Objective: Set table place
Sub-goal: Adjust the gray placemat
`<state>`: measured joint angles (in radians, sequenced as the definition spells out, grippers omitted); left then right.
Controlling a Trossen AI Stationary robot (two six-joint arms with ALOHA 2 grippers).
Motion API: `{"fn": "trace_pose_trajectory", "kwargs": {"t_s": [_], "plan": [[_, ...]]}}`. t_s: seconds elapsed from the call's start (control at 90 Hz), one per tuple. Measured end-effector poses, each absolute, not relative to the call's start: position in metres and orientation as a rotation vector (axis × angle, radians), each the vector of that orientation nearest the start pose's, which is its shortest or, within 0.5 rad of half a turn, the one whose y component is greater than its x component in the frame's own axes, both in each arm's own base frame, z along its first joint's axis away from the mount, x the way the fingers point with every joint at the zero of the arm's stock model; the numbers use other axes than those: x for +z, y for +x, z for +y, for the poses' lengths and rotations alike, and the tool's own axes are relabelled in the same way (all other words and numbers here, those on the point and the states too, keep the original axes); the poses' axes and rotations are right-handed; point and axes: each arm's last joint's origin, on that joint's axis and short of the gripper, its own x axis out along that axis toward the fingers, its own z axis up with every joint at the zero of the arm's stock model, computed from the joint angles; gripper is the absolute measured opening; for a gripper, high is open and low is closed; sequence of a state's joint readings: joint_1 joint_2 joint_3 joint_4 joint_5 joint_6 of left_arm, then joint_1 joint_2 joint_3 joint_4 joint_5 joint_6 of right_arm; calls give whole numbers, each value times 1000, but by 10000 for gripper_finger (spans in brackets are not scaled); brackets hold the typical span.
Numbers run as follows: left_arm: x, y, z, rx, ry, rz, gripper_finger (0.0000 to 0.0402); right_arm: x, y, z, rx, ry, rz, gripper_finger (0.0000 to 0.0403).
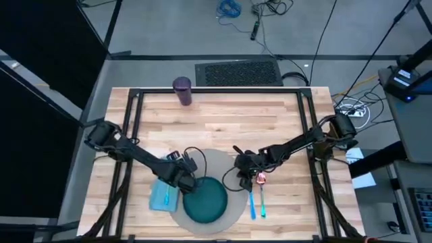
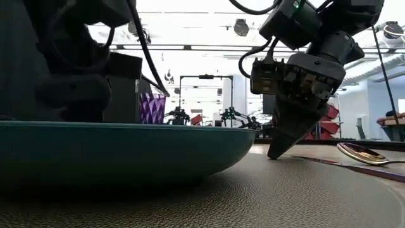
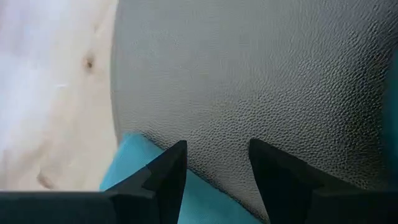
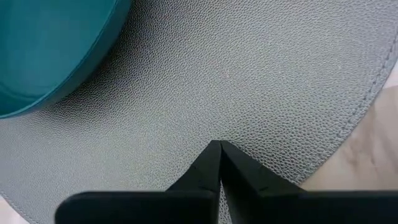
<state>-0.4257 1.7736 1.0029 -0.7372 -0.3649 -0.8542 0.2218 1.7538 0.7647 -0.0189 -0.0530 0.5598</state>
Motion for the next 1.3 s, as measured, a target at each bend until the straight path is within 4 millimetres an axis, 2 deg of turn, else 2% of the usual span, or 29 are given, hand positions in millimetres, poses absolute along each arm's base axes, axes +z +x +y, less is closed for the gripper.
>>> {"fn": "trace_pose_trajectory", "kwargs": {"t_s": [0.267, 0.689, 0.944, 1.3], "plan": [[138, 276, -115, 502, -163, 1272, 162, 109, 297, 67, -38, 427, 1048, 0], [138, 276, -118, 489, -179, 1278, 162, 109, 299, 51, -61, 415, 1049, 0], [138, 274, -122, 490, -175, 1269, 162, 109, 299, 51, -63, 411, 1046, 0], [150, 278, -123, 495, -122, 1262, 162, 138, 287, 48, -87, 387, 1015, 0]]}}
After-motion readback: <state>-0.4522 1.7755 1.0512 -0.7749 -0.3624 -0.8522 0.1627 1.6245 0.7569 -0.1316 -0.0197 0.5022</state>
